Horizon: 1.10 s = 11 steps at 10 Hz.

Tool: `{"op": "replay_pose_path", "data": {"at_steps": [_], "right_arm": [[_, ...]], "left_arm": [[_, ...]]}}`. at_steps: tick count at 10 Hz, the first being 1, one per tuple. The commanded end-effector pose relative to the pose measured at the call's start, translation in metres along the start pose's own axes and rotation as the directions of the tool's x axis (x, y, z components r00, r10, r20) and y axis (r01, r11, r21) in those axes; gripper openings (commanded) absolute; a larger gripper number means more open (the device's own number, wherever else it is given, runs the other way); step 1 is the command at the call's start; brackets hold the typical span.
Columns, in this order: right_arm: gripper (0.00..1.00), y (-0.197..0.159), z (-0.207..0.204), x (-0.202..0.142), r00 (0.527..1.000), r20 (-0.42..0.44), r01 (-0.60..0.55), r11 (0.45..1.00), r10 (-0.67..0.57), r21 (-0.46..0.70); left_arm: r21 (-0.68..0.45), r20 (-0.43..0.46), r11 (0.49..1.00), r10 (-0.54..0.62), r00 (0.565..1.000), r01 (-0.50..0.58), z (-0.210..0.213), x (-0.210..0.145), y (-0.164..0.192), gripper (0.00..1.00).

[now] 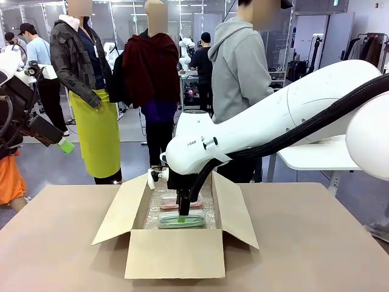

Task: Pack the glasses set securely to prepare it for shipping.
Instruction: Put the Glasses case from the right side of the table into the Package Box, then position the Package Box on the left side of the table.

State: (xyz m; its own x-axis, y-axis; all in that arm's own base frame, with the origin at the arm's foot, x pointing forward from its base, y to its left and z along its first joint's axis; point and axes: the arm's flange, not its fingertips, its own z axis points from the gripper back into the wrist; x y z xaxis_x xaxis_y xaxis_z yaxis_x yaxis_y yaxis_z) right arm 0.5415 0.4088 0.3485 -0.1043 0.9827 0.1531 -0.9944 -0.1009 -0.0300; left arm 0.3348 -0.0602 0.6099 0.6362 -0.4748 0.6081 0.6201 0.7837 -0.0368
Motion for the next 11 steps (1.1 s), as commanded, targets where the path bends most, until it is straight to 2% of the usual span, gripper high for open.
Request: {"op": "replay_pose_path", "data": {"at_steps": [1,11], "right_arm": [[1.0,0.0014,-0.0032,0.001,1.0,0.0,-0.002,1.0,0.002,0.003],[1.0,0.0014,-0.0032,0.001,1.0,0.0,-0.002,1.0,0.002,0.003]], "left_arm": [[-0.012,0.009,1.0,-0.003,1.0,0.003,0.0019,-0.0005,0.0005,1.0],[-0.012,0.009,1.0,-0.003,1.0,0.003,0.0019,-0.0005,0.0005,1.0]]}}
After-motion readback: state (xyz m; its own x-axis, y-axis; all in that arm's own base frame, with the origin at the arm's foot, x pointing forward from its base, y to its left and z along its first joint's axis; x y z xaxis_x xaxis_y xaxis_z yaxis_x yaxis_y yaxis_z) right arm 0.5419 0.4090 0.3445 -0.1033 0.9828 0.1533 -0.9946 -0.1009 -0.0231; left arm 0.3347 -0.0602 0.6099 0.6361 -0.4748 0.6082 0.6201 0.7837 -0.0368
